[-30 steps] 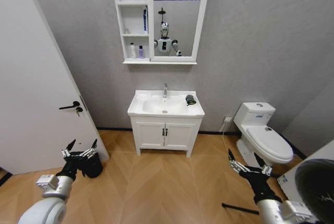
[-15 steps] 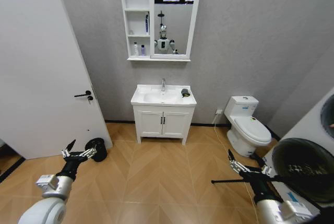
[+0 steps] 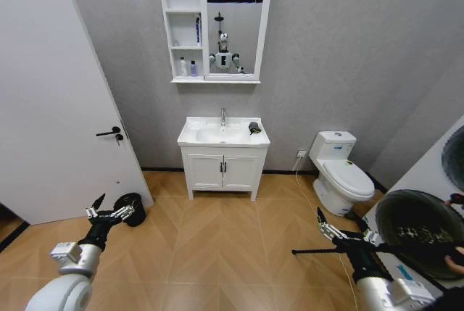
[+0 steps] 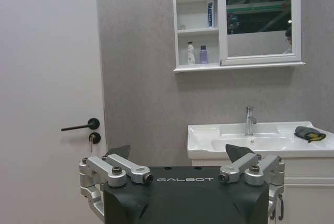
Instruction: Move facial cleanser and shampoo from washbasin to cabinet, then wipe washbasin with towel.
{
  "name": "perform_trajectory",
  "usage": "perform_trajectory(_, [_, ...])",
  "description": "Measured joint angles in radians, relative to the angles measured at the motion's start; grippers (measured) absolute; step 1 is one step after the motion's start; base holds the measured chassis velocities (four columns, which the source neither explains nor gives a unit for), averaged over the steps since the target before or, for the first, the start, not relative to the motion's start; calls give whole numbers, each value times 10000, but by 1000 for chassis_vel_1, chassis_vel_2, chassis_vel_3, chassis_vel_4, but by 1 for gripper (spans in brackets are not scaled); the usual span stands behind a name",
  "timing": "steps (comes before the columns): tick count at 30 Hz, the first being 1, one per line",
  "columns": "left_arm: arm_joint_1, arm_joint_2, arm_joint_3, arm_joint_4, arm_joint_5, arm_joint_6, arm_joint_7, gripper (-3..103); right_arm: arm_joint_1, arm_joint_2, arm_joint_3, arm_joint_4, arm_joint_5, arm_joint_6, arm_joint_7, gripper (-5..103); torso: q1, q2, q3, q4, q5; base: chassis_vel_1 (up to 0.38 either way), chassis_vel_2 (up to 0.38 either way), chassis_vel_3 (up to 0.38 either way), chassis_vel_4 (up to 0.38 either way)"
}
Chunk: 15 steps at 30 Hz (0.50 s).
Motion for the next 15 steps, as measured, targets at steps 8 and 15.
perform_trajectory(8, [0, 0, 0, 0, 0, -1, 0, 100, 0, 0, 0, 0, 0, 0, 0, 100, 3, 0, 0, -2, 0, 0, 0, 0, 0])
perform_trajectory(15, [0, 0, 0, 1, 0, -1, 0, 100, 0, 0, 0, 0, 0, 0, 0, 100, 3, 0, 0, 3, 0, 23, 13, 15, 15])
